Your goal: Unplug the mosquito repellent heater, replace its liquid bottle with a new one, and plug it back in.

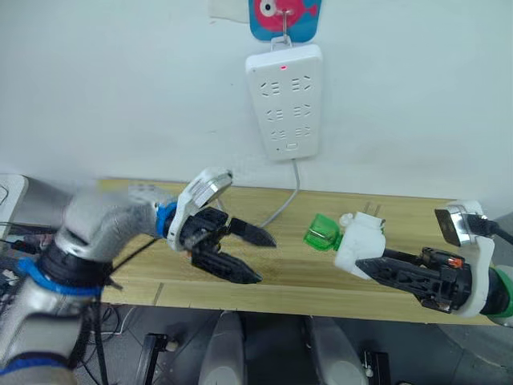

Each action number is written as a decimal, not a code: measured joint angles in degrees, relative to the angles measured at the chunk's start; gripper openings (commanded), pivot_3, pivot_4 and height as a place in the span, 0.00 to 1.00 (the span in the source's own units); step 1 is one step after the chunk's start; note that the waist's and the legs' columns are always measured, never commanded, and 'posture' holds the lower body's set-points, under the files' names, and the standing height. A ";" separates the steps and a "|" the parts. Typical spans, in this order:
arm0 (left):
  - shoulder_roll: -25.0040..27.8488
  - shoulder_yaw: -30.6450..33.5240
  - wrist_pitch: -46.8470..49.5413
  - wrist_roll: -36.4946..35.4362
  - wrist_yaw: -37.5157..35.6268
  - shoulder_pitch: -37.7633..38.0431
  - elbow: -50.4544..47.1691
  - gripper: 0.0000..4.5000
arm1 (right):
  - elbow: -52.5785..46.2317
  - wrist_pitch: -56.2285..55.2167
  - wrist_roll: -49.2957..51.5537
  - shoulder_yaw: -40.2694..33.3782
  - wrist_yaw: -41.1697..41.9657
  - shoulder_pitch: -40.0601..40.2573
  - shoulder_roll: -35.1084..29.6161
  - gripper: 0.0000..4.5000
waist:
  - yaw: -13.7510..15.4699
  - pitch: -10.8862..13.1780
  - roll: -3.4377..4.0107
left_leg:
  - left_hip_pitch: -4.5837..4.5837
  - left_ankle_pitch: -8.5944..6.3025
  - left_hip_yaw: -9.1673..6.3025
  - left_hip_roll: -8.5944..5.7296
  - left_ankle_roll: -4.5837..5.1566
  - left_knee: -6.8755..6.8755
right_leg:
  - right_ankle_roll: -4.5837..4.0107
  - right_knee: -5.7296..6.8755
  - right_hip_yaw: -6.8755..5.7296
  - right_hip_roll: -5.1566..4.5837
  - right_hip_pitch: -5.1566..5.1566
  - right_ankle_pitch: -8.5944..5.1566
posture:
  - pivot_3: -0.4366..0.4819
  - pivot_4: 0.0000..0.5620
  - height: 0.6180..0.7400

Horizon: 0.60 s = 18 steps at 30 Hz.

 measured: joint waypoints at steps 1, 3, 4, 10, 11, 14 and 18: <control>-4.71 1.34 -9.89 3.79 -0.26 0.74 2.09 0.99 | -0.24 -0.02 0.00 0.01 0.50 0.00 0.03 0.66 | 0.41 0.01 -0.01 | -0.06 -0.01 0.00 -0.01 0.01 0.09 | 0.00 -0.02 0.01 0.00 0.00 0.00 | 0.55 0.60 1.00; -10.18 3.30 -27.54 8.63 -2.52 1.12 6.28 0.99 | -1.51 -0.33 0.00 0.11 0.82 -0.13 -0.01 0.66 | 0.86 0.00 -0.09 | -0.21 -0.05 -0.08 -0.04 0.09 0.13 | 0.03 -0.14 -0.06 -0.01 0.00 0.02 | 0.55 0.60 1.00; -11.94 4.07 -34.14 9.72 -3.62 1.05 7.50 0.99 | -2.01 -0.49 0.00 0.27 0.82 -0.17 -0.02 0.66 | 0.98 0.00 -0.10 | -0.27 -0.05 -0.09 -0.05 0.09 0.13 | 0.04 -0.22 -0.09 -0.01 0.00 0.03 | 0.55 0.60 1.00; -18.23 1.31 -70.10 13.05 -6.49 -6.03 21.03 0.99 | -3.68 -1.32 0.00 1.41 0.81 0.23 -0.38 0.66 | 1.61 -0.02 -0.14 | -0.40 -0.19 -0.20 -0.10 0.35 0.19 | 0.07 -0.34 -0.21 -0.06 0.00 0.07 | 0.55 0.60 1.00; -18.10 -0.28 -74.32 13.06 -6.50 -7.38 23.41 0.99 | -3.84 -1.66 0.00 1.60 0.80 0.20 -0.49 0.66 | 1.59 -0.02 -0.14 | -0.40 -0.20 -0.21 -0.11 0.35 0.19 | 0.07 -0.34 -0.20 -0.06 0.00 0.07 | 0.55 0.60 1.00; -18.25 -3.72 -82.31 12.49 -6.50 -10.24 28.42 0.99 | -4.16 -2.32 0.00 2.85 0.66 -0.33 -0.62 0.66 | 1.43 -0.02 -0.14 | -0.40 -0.20 -0.23 -0.11 0.36 0.19 | 0.07 -0.32 -0.23 -0.06 0.00 0.07 | 0.55 0.60 1.00; -18.32 -7.48 -87.48 10.65 -6.50 -11.70 30.60 0.99 | -4.20 -3.40 0.00 4.39 0.39 -2.01 -0.63 0.66 | 0.94 -0.02 -0.15 | -0.41 -0.19 -0.27 -0.11 0.36 0.19 | 0.07 -0.30 -0.26 -0.06 0.00 0.07 | 0.54 0.61 1.00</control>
